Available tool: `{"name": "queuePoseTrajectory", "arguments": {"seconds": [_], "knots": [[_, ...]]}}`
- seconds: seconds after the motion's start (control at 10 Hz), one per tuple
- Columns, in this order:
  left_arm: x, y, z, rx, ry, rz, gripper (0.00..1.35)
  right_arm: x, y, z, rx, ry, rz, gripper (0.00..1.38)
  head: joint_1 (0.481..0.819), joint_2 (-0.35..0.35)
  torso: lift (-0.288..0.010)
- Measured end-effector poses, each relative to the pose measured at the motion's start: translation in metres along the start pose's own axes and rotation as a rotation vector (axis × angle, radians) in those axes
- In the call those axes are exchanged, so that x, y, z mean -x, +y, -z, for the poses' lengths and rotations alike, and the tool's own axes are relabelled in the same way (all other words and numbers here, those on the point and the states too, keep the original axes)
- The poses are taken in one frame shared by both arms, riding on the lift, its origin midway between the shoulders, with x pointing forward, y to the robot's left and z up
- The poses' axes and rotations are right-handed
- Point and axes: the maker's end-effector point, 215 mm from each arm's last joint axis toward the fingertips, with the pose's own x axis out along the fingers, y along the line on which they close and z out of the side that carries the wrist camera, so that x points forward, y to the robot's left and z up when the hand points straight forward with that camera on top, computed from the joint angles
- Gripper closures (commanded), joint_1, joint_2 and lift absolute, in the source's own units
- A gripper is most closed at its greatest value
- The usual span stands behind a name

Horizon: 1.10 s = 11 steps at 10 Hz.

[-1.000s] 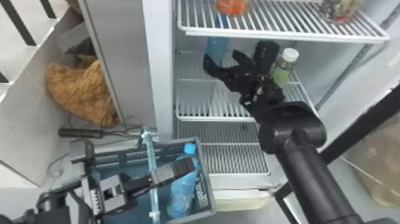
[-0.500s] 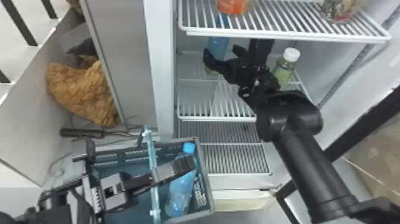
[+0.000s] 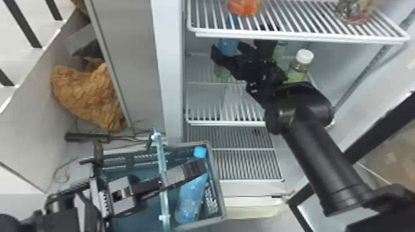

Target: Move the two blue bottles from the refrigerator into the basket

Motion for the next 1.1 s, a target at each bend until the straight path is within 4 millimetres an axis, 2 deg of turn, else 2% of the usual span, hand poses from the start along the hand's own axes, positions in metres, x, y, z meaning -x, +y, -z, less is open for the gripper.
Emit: {"name": "queuePoseTrajectory", "arguments": {"seconds": [0.2, 0.3, 0.4, 0.7, 1.1], "knots": [[0.0, 0.0, 0.0, 0.0, 0.0, 0.001, 1.2, 0.0, -0.001, 0.013, -0.022, 0.045, 0.003, 1.02, 0.695, -0.094, -0.22], [0.0, 0.0, 0.0, 0.0, 0.0, 0.001, 1.2, -0.001, -0.001, 0.017, -0.02, 0.062, 0.003, 1.23, 0.695, -0.093, -0.22], [0.0, 0.0, 0.0, 0.001, 0.0, 0.001, 1.2, -0.001, -0.002, 0.015, -0.009, 0.062, 0.008, 1.28, 0.695, -0.094, -0.22], [0.001, 0.0, 0.001, 0.003, 0.0, 0.001, 1.2, 0.01, -0.001, 0.018, -0.026, 0.048, 0.008, 1.28, 0.695, -0.097, -0.22], [0.0, 0.0, 0.002, 0.004, 0.003, 0.001, 1.2, 0.05, 0.023, 0.009, -0.056, 0.008, -0.043, 1.28, 0.695, -0.096, -0.22]]}}
